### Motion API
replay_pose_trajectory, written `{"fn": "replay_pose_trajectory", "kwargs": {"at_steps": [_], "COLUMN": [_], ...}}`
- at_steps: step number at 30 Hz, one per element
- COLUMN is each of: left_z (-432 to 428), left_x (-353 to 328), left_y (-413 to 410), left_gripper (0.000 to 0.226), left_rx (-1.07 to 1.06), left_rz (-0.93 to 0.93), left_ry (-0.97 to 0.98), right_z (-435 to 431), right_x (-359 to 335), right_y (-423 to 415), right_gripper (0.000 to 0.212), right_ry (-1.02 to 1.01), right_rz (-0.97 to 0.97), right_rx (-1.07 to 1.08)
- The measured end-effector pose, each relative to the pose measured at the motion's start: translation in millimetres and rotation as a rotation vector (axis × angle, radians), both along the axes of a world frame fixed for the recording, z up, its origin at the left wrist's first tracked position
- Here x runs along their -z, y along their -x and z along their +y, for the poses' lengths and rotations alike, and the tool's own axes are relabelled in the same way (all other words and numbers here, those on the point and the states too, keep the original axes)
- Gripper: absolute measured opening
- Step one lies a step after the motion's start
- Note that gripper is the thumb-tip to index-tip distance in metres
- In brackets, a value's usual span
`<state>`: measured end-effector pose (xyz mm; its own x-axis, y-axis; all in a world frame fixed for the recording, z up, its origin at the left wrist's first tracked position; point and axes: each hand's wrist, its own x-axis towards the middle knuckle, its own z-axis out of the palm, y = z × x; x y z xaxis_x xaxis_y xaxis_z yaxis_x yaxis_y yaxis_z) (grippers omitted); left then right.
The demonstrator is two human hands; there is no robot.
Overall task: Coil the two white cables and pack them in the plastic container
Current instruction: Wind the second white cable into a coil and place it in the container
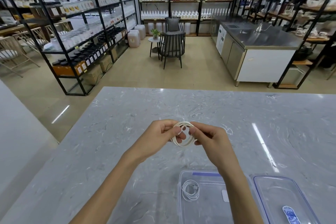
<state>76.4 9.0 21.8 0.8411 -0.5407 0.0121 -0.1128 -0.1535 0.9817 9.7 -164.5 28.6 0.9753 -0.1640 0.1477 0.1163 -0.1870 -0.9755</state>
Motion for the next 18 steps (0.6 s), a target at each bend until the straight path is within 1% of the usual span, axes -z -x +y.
{"fn": "replay_pose_trajectory", "kwargs": {"at_steps": [2, 5, 6, 7, 8, 10, 12, 15, 18], "left_z": [-5, -8, -6, -4, 0, 10, 18, 24, 26], "left_x": [-2, -4, -5, -6, -8, -10, -9, -6, -4], "left_y": [4, 8, 9, 8, 8, 4, 1, 2, 3], "left_gripper": [0.017, 0.015, 0.016, 0.017, 0.018, 0.024, 0.029, 0.033, 0.032], "left_rx": [-0.076, -0.209, -0.214, -0.188, -0.141, -0.048, 0.01, 0.083, 0.067], "left_rz": [-0.061, -0.184, -0.18, -0.123, -0.008, 0.294, 0.51, 0.644, 0.666], "left_ry": [-0.033, -0.087, -0.086, -0.056, 0.006, 0.185, 0.317, 0.385, 0.396], "right_z": [2, 6, 8, 10, 11, 11, 11, 10, 9], "right_x": [-2, -2, -2, -1, -1, 1, 2, 2, 4], "right_y": [-3, -7, -7, -7, -8, -8, -8, -8, -8], "right_gripper": [0.025, 0.036, 0.038, 0.039, 0.039, 0.04, 0.041, 0.038, 0.028], "right_ry": [0.037, 0.103, 0.098, 0.072, 0.037, -0.013, -0.017, -0.015, -0.073], "right_rz": [-0.008, -0.05, -0.061, -0.066, -0.063, -0.042, -0.035, -0.029, 0.007], "right_rx": [-0.003, 0.0, -0.006, -0.015, -0.022, -0.033, -0.049, -0.081, -0.081]}}
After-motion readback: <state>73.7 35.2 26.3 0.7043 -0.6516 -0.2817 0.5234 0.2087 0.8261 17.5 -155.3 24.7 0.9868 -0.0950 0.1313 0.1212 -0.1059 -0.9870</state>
